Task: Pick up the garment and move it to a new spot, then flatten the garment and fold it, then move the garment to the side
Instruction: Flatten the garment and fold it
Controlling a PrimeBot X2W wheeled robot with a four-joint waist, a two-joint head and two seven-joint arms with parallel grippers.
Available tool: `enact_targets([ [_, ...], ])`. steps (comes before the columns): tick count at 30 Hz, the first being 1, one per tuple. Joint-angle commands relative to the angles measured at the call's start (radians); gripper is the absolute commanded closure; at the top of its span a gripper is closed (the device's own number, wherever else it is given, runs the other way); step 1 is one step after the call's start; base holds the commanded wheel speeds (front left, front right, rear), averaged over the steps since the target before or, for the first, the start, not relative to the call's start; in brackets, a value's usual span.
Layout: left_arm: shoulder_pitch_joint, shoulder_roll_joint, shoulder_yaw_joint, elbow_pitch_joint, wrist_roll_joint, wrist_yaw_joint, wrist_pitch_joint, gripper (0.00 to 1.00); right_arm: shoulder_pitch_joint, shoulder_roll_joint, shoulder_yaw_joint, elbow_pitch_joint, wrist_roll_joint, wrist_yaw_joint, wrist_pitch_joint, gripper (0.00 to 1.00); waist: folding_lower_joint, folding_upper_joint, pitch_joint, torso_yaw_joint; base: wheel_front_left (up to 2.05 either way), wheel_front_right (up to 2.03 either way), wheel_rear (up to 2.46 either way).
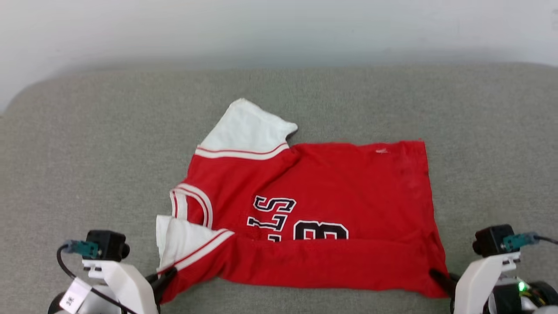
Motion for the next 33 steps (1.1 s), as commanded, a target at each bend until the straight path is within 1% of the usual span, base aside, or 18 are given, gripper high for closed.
enact_targets([
  [1,0.024,0.005,-0.003,-0.008,-0.003,0.010,0.003,1.00,0.028,-0.007,-0.001,-0.009,0.006,-0.001,0.008,1.00,-0.0001,0.0000,-0.049,0.000,0.00,0.00,0.00],
  [5,0.093,0.006,-0.010,-0.017,-0.030,0.037,0.012,1.00,0.089,-0.008,-0.017,-0.031,0.022,-0.001,0.029,1.00,-0.0001,0.0000,-0.109,0.001,0.00,0.00,0.00],
  [10,0.173,0.009,-0.007,-0.023,-0.069,0.066,0.014,1.00,0.175,0.011,-0.055,-0.043,0.031,-0.001,0.050,1.00,-0.0001,0.0000,-0.152,0.004,0.00,0.00,0.00],
  [12,0.193,0.008,-0.009,-0.018,-0.079,0.065,0.014,1.00,0.207,0.021,-0.072,-0.043,0.029,-0.001,0.056,1.00,-0.0001,0.0000,-0.158,0.006,0.00,0.00,0.00],
  [16,0.202,-0.016,-0.018,0.009,-0.097,0.050,0.014,1.00,0.250,0.050,-0.090,-0.032,0.026,-0.001,0.060,1.00,-0.0001,0.0000,-0.160,0.010,0.00,0.00,0.00],
  [18,0.184,-0.027,-0.022,0.033,-0.089,0.040,0.005,1.00,0.258,0.063,-0.093,-0.021,0.024,-0.001,0.042,1.00,-0.0001,0.0000,-0.158,0.011,0.00,0.00,0.00],
  [19,0.175,-0.041,-0.024,0.047,-0.094,0.034,0.002,0.94,0.260,0.068,-0.094,-0.014,0.021,-0.001,0.031,0.62,-0.0001,0.0000,-0.156,0.011,0.00,0.00,0.00],
  [20,0.171,-0.052,-0.029,0.059,-0.098,0.028,0.004,0.61,0.261,0.076,-0.095,-0.006,0.021,-0.001,0.018,0.00,-0.0001,0.0000,-0.155,0.010,0.00,0.00,0.00],
  [21,0.163,-0.054,-0.029,0.074,-0.091,0.024,-0.002,0.32,0.258,0.081,-0.094,-0.004,0.022,-0.001,0.001,0.00,-0.0001,0.0000,-0.151,0.010,0.00,0.00,0.00],
  [22,0.151,-0.056,-0.026,0.088,-0.084,0.022,-0.010,0.00,0.250,0.080,-0.091,-0.003,0.013,-0.001,-0.021,0.00,-0.0001,0.0000,-0.147,0.009,0.00,0.00,0.00],
  [25,0.130,-0.064,-0.029,0.116,-0.064,0.009,-0.029,0.00,0.234,0.078,-0.084,-0.008,-0.010,-0.001,-0.103,0.00,-0.0001,0.0000,-0.145,0.004,0.00,0.00,0.00],
  [27,0.111,-0.059,-0.025,0.125,-0.038,0.002,-0.055,0.00,0.224,0.085,-0.088,-0.015,-0.036,-0.001,-0.171,0.00,-0.0001,0.0000,-0.147,0.003,0.00,0.00,0.00],
  [33,0.053,-0.063,-0.007,0.113,0.061,0.002,-0.178,0.00,0.185,0.114,-0.107,-0.053,-0.131,-0.001,-0.394,0.00,-0.0001,0.0000,-0.155,-0.004,0.00,0.00,0.00],
])
